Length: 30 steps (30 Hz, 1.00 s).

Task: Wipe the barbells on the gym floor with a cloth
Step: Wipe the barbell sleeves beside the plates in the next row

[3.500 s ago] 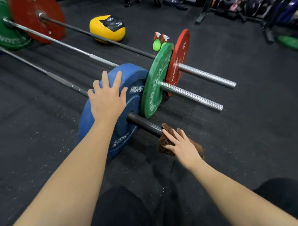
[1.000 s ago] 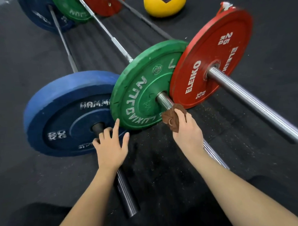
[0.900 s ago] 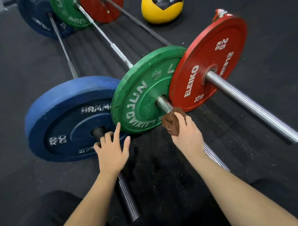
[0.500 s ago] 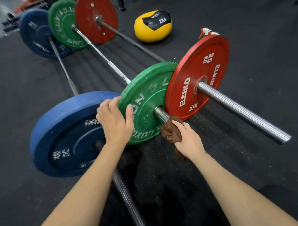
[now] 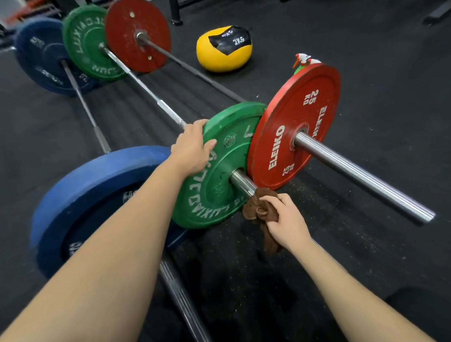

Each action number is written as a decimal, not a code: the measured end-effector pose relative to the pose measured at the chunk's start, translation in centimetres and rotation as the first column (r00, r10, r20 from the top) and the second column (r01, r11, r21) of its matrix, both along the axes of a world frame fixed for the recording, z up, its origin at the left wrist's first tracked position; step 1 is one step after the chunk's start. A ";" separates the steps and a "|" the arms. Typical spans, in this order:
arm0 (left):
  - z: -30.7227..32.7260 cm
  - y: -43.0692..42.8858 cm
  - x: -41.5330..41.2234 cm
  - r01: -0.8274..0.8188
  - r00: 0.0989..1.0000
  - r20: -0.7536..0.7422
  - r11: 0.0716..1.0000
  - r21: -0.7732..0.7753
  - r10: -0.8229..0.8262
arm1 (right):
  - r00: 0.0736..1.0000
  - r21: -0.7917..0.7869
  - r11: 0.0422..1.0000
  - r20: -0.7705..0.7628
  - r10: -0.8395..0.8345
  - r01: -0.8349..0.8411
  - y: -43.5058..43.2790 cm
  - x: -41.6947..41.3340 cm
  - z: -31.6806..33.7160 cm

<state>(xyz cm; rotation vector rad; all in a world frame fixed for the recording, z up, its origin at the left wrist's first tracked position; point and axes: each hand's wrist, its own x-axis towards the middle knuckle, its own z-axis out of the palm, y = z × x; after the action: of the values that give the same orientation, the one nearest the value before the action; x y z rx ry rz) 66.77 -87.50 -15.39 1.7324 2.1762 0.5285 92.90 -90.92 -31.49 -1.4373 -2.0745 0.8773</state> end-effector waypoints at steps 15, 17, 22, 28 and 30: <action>0.5 -0.3 1.2 -0.074 0.994 -0.080 0.995 -0.073 0.068 | 0.947 -0.020 0.987 0.280 0.157 -0.158 5.6 -7.0 1.2; 0.5 -0.3 1.1 -0.074 0.994 -0.079 0.995 -0.062 0.069 | 0.943 -0.041 0.985 0.288 0.170 -0.165 5.2 -6.4 1.5; 0.4 -0.3 1.2 -0.076 0.994 -0.080 0.996 -0.053 0.072 | 0.937 -0.024 0.987 0.310 0.159 -0.159 3.1 -3.2 1.4; 0.1 -0.3 1.3 -0.082 0.992 -0.104 0.996 -0.035 0.078 | 0.921 0.046 0.983 0.360 0.152 -0.180 2.0 -3.1 0.6; 0.1 -0.3 1.3 -0.083 0.991 -0.112 0.996 -0.043 0.078 | 0.920 0.052 0.982 0.361 0.149 -0.180 2.6 -4.3 0.9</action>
<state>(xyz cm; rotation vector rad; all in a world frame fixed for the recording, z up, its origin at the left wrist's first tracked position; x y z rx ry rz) 68.07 -87.75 -15.29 1.6922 2.3230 0.4059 88.59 -88.30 -30.64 -1.4799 -2.4994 0.6133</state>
